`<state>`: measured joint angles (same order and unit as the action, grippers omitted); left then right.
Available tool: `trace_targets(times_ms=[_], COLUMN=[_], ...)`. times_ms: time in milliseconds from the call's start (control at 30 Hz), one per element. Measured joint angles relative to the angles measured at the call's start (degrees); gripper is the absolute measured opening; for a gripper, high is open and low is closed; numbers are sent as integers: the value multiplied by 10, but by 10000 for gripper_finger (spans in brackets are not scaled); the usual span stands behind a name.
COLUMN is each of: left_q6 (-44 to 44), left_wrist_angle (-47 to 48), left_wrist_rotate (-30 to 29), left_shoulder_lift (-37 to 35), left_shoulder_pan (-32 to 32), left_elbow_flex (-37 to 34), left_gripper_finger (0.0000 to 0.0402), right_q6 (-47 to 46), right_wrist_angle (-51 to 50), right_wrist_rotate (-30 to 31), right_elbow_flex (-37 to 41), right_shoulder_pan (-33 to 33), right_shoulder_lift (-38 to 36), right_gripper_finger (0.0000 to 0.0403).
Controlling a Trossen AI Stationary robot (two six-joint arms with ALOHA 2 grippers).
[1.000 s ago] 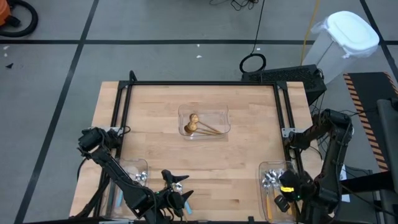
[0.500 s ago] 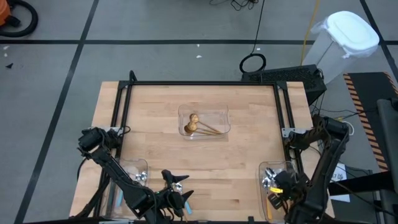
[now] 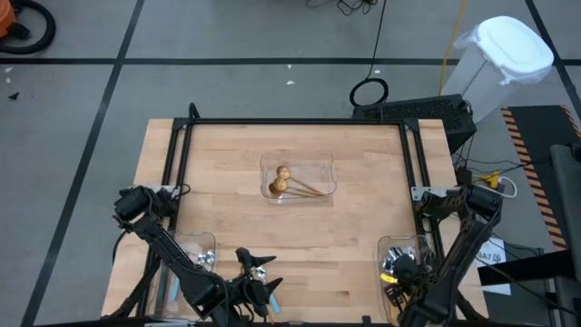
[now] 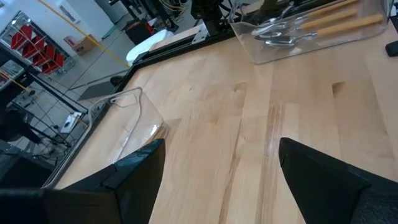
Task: Sort silverware by color (type)
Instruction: Put the yellow spoon into the bottom right transparent bin
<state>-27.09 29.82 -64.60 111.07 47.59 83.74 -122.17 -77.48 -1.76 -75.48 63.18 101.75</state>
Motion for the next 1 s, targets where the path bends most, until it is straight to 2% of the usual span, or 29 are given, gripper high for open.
trace_targets(times_ms=[633,867,1000], left_q6=[-2,-5,-5], left_wrist_angle=[0,1,4], left_wrist_rotate=[5,30,46], left_shoulder_lift=[0,0,0], left_shoulder_pan=[0,0,0], left_elbow_flex=[0,0,0], left_gripper_finger=[312,312,312], right_q6=[3,14,20], right_wrist_angle=[7,4,-1], right_wrist_rotate=[1,2,33], right_elbow_flex=[0,0,0], right_shoulder_pan=[-2,-2,-2], right_shoulder_lift=[13,13,12], right_gripper_finger=[68,68,74])
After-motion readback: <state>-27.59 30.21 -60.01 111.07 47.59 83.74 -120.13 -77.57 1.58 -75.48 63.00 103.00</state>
